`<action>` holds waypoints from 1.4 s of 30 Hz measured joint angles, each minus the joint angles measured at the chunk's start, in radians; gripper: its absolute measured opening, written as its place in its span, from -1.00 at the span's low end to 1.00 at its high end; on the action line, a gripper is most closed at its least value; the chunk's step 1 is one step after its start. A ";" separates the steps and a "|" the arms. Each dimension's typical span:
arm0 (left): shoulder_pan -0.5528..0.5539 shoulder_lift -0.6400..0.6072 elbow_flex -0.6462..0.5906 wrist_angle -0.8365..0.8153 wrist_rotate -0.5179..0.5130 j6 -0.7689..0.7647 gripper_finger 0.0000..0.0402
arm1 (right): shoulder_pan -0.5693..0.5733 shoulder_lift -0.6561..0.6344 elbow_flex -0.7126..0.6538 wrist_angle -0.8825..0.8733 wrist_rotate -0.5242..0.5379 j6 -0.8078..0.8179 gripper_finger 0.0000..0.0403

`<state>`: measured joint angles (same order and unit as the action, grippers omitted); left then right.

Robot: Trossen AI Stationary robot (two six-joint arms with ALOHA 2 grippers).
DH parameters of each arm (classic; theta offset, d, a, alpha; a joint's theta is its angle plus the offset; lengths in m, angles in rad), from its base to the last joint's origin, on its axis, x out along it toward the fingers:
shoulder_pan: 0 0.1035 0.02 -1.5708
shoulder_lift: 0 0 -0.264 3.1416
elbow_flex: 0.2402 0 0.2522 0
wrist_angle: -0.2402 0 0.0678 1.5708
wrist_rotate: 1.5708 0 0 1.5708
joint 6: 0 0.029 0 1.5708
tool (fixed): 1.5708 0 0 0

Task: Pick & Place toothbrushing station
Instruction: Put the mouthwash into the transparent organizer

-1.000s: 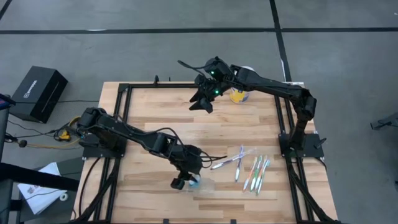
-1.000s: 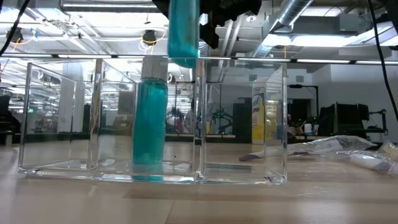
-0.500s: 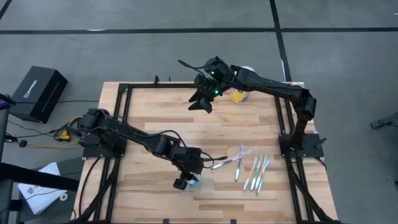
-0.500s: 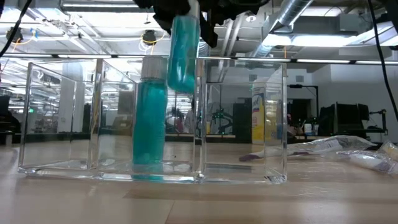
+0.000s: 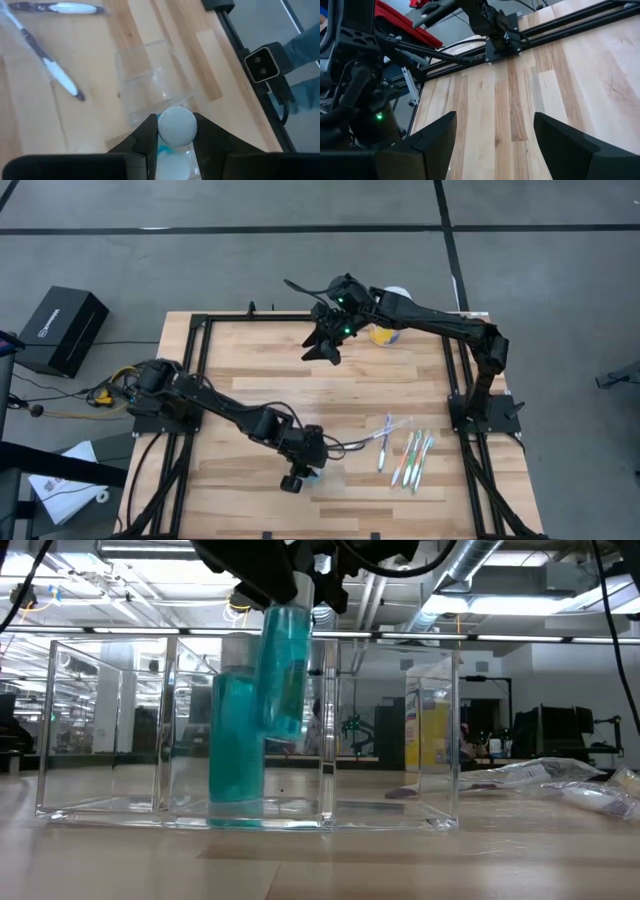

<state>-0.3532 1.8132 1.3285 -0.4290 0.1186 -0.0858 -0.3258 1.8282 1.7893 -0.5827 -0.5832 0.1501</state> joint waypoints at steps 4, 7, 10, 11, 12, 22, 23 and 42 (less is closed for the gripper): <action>-0.007 0.001 0.000 0.009 -0.061 -0.002 -0.57 | 0.006 0.000 0.000 0.000 0.000 0.000 0.26; -0.005 0.001 0.000 0.013 -0.083 -0.001 -0.57 | 0.012 0.000 0.000 0.000 0.000 0.000 0.26; -0.004 0.001 0.000 0.019 -0.093 -0.001 -0.57 | 0.019 0.000 0.000 0.000 0.000 0.000 0.26; -0.004 0.001 0.000 0.020 -0.097 -0.001 -0.57 | 0.019 0.000 0.000 0.000 0.000 0.000 0.26; -0.005 0.001 0.000 0.021 -0.106 -0.001 -0.57 | 0.021 0.000 0.000 0.000 0.000 0.000 0.26; -0.006 0.001 0.000 0.053 -0.128 0.002 -0.57 | 0.035 0.000 0.000 0.000 0.001 0.000 0.26; -0.006 0.001 0.000 0.053 -0.128 0.002 -0.56 | 0.038 0.000 0.000 0.000 0.002 0.000 0.26; -0.006 0.001 0.000 0.089 -0.079 0.009 -0.46 | 0.044 0.000 0.000 0.000 0.002 0.001 0.26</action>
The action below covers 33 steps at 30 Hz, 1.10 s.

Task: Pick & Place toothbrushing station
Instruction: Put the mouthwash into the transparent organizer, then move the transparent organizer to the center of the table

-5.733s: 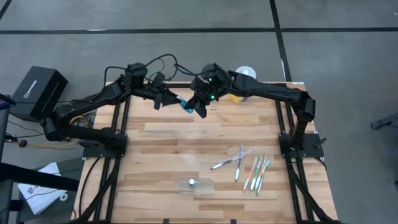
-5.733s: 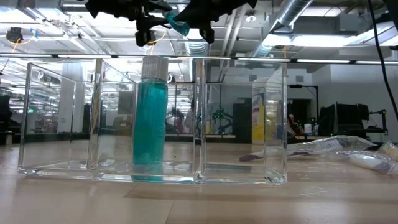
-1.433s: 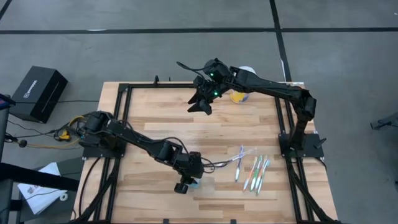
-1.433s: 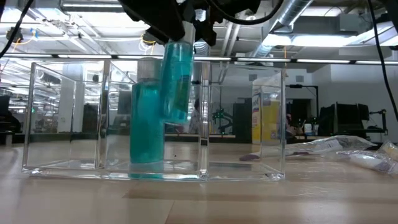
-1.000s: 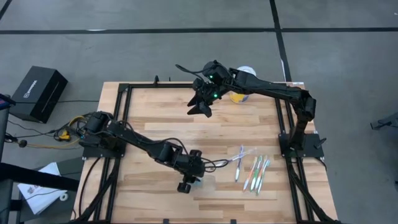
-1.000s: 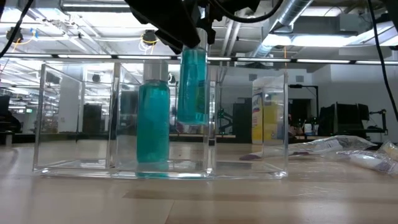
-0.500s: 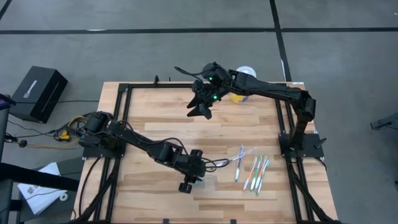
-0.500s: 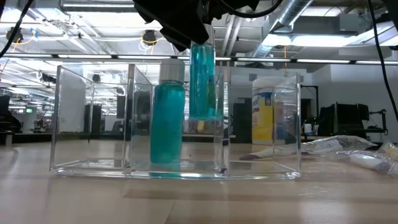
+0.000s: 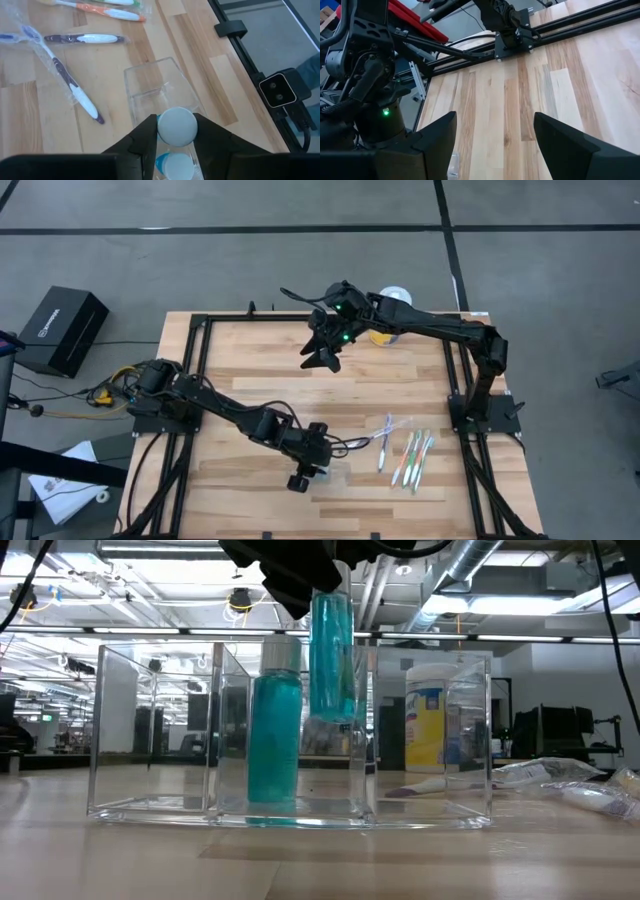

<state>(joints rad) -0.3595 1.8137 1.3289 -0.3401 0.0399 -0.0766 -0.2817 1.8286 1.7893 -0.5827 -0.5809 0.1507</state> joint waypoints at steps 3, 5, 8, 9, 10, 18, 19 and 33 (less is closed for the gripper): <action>0.000 0.000 0.000 0.003 0.001 0.015 -0.46 | 0.000 0.000 0.000 0.000 -0.001 0.000 0.26; 0.000 0.000 0.000 0.007 0.001 0.016 -0.44 | 0.000 0.000 0.000 0.000 -0.002 0.000 0.26; 0.001 0.000 0.000 0.008 0.001 0.016 -0.40 | 0.000 0.000 0.000 0.000 -0.002 0.000 0.26; 0.001 0.000 0.000 0.008 0.006 0.016 -0.39 | 0.000 0.000 0.000 0.000 -0.002 0.000 0.26; 0.001 0.000 0.000 0.011 0.015 0.016 -0.38 | 0.000 0.000 0.000 0.000 -0.002 0.000 0.26; 0.002 0.000 0.001 0.013 0.032 0.014 -0.36 | 0.000 0.000 0.000 0.000 -0.007 0.000 0.26; 0.002 0.000 0.001 0.014 0.032 0.014 -0.35 | 0.000 0.000 0.000 0.000 -0.007 0.000 0.26; 0.002 -0.005 0.001 0.025 0.037 -0.014 -0.36 | 0.000 0.000 0.000 0.000 -0.029 0.002 0.26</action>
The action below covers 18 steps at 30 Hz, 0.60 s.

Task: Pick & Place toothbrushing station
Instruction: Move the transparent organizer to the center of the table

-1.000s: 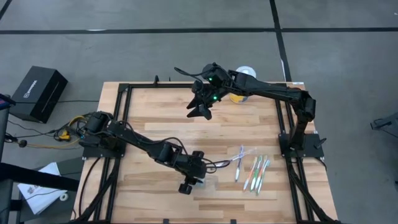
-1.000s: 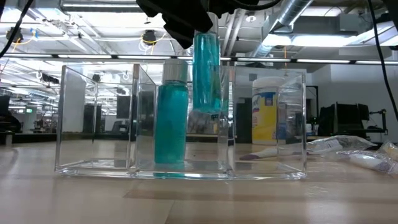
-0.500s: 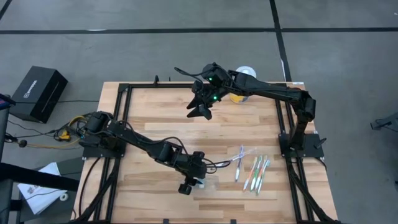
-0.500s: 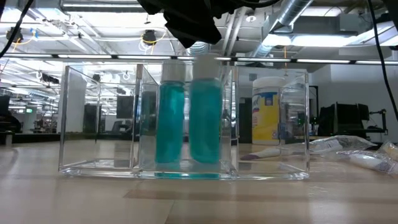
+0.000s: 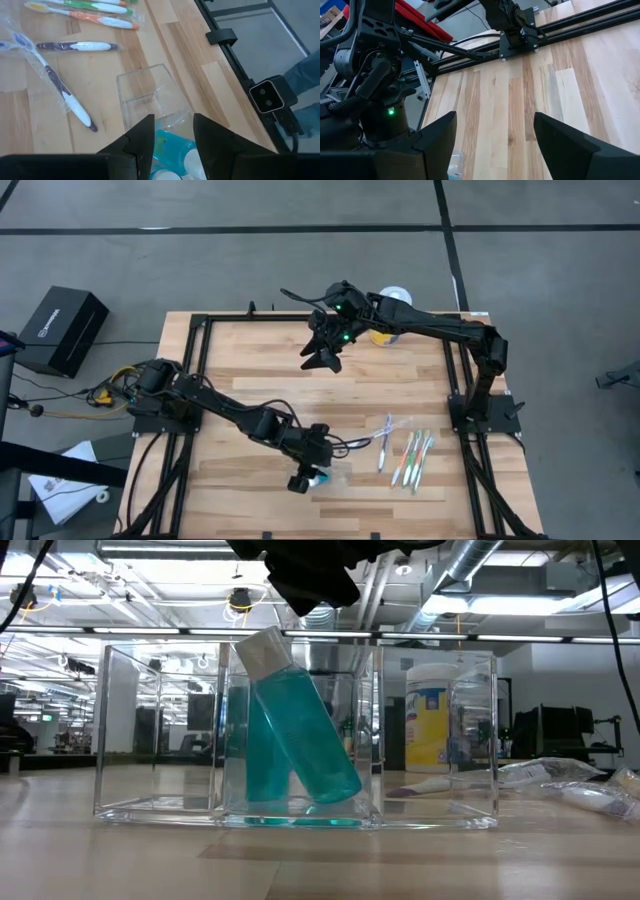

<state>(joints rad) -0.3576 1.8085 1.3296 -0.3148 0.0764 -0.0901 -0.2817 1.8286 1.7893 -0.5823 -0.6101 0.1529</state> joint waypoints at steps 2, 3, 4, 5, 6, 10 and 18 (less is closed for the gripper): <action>0.000 -0.019 0.000 -0.004 0.011 -0.032 -0.36 | 0.002 0.000 0.000 0.000 -0.024 0.013 0.26; -0.003 -0.037 0.000 -0.012 0.012 -0.046 -0.36 | 0.005 0.000 0.000 0.000 -0.028 0.018 0.26; -0.004 -0.057 0.000 -0.032 0.012 -0.058 -0.37 | 0.009 0.000 0.005 -0.004 -0.029 0.018 0.26; -0.004 -0.078 0.000 -0.052 0.011 -0.067 -0.38 | 0.015 0.001 0.016 -0.007 -0.026 0.017 0.26; -0.004 -0.103 0.000 -0.080 0.005 -0.071 -0.40 | 0.023 0.001 0.031 -0.008 -0.018 0.016 0.26; 0.000 -0.223 0.000 -0.163 -0.055 -0.099 -0.51 | 0.065 -0.015 0.108 -0.011 0.055 -0.004 0.14; 0.033 -0.446 -0.085 -0.432 -0.148 -0.247 -0.66 | 0.103 -0.022 0.151 -0.465 0.375 -0.043 -0.44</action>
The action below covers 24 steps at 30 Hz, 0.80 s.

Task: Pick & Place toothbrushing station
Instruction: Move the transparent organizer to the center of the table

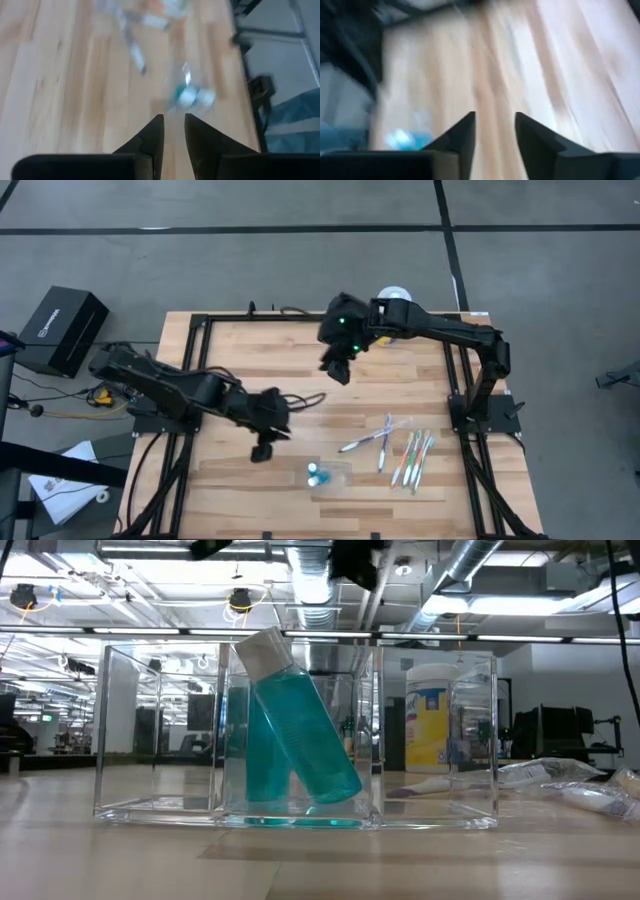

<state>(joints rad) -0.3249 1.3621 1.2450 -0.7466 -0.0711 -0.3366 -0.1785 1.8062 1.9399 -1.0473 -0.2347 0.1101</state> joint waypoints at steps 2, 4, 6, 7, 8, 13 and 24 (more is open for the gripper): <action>0.004 -0.047 -0.046 -0.021 0.001 -0.041 -0.67 | 0.018 -0.001 -0.019 -0.061 0.052 0.017 -0.63; 0.002 -0.090 -0.083 -0.017 0.008 -0.079 -0.68 | 0.041 -0.005 -0.058 -0.068 0.068 0.063 -0.86; 0.002 -0.125 -0.109 -0.014 0.028 -0.104 -0.69 | 0.067 -0.015 -0.104 -0.090 0.065 0.101 -0.95; 0.002 -0.138 -0.118 -0.008 0.041 -0.110 -0.70 | 0.081 -0.021 -0.130 -0.080 0.061 0.124 -0.95; 0.002 -0.146 -0.125 -0.006 0.056 -0.113 -0.72 | 0.092 -0.026 -0.158 -0.075 0.060 0.153 -0.95; 0.001 -0.152 -0.130 0.023 0.150 -0.112 -0.80 | 0.154 -0.067 -0.402 -0.011 0.021 0.266 -0.99; 0.010 -0.143 -0.130 0.072 0.211 -0.108 -0.97 | 0.277 -0.250 -0.896 0.479 -0.103 0.598 -1.00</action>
<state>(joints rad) -0.3153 1.2193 1.1152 -0.6749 0.1399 -0.4450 0.0990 1.5566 1.0443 -0.5683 -0.3375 0.7078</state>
